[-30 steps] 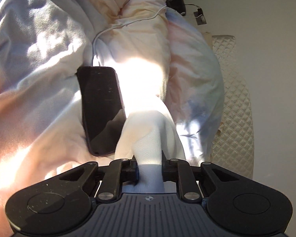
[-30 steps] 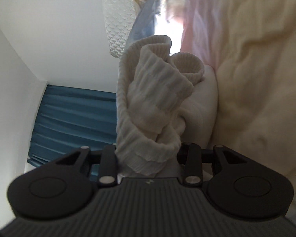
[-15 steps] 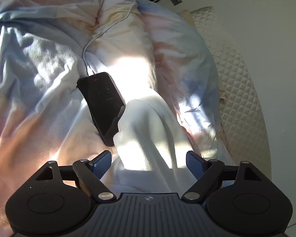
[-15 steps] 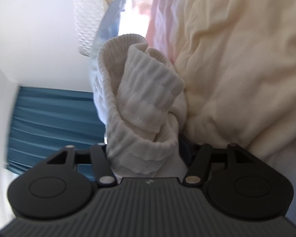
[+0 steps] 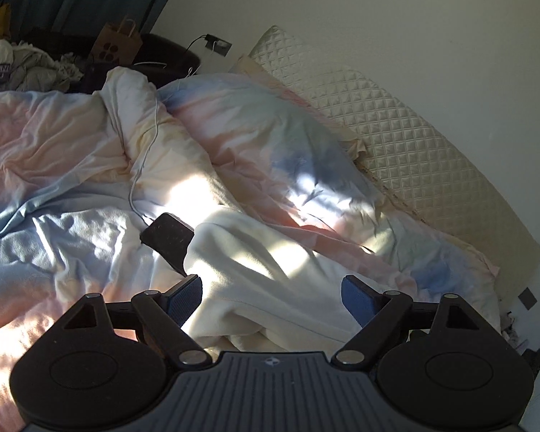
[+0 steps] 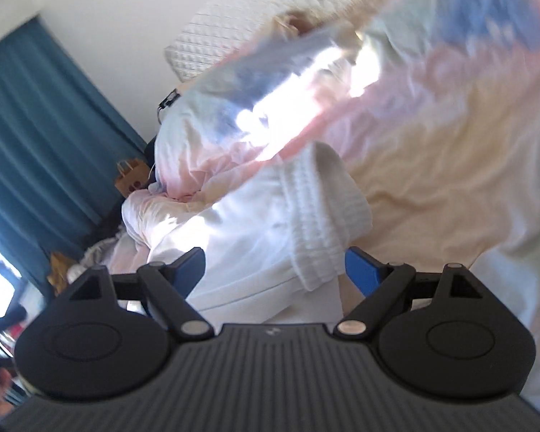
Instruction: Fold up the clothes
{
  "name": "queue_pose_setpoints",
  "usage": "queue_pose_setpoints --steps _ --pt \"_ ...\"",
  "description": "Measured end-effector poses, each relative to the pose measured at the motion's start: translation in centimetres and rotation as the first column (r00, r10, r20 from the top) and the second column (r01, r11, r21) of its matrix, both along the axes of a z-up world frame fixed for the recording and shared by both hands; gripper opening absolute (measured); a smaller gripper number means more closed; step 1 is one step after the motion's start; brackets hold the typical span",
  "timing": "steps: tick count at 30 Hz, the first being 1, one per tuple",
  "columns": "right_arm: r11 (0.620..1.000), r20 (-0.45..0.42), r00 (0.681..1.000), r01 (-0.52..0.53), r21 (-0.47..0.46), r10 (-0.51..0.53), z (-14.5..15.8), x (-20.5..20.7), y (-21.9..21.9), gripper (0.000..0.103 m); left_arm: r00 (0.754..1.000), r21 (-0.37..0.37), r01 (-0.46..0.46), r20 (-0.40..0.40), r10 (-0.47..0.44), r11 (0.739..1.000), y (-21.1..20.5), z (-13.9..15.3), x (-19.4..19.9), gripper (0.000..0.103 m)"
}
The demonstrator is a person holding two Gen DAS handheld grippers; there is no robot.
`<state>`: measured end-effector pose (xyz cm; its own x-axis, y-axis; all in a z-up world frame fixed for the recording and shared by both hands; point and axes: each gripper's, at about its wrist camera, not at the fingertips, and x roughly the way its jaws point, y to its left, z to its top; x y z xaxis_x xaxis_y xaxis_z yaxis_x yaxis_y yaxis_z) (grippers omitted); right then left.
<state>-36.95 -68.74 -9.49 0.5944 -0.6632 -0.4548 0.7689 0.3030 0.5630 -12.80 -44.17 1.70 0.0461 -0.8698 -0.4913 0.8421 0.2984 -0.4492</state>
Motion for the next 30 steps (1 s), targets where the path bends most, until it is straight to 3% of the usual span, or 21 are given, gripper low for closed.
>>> queue_pose_setpoints --steps 3,5,13,18,22,30 --pt "0.995 -0.090 0.996 -0.037 -0.095 0.029 3.2 0.8 3.0 0.087 0.999 -0.008 -0.008 0.053 0.008 1.000 3.0 1.9 -1.7 0.088" --pt "0.988 -0.139 0.989 -0.072 -0.135 0.053 4.8 1.5 4.9 0.086 0.996 -0.011 -0.047 0.081 0.048 0.999 5.0 2.7 -2.5 0.099" --pt "0.968 -0.228 0.967 -0.158 -0.197 0.112 8.7 4.5 12.9 0.086 0.979 0.018 -0.041 0.202 0.036 0.999 11.2 4.2 -5.7 0.101" --pt "0.954 -0.276 0.955 -0.180 -0.241 0.111 9.6 6.0 16.3 0.085 0.941 -0.049 -0.083 0.325 0.094 0.995 14.1 3.9 -7.9 0.102" --pt "0.954 -0.307 0.950 -0.143 -0.264 0.058 9.5 6.5 17.4 0.085 0.948 -0.035 -0.083 0.306 0.090 0.996 14.7 2.0 -8.4 0.102" --pt "0.951 -0.343 0.939 -0.109 -0.290 0.003 8.1 6.9 18.6 0.085 0.921 -0.014 -0.125 0.371 0.122 0.992 14.1 0.9 -8.2 0.102"
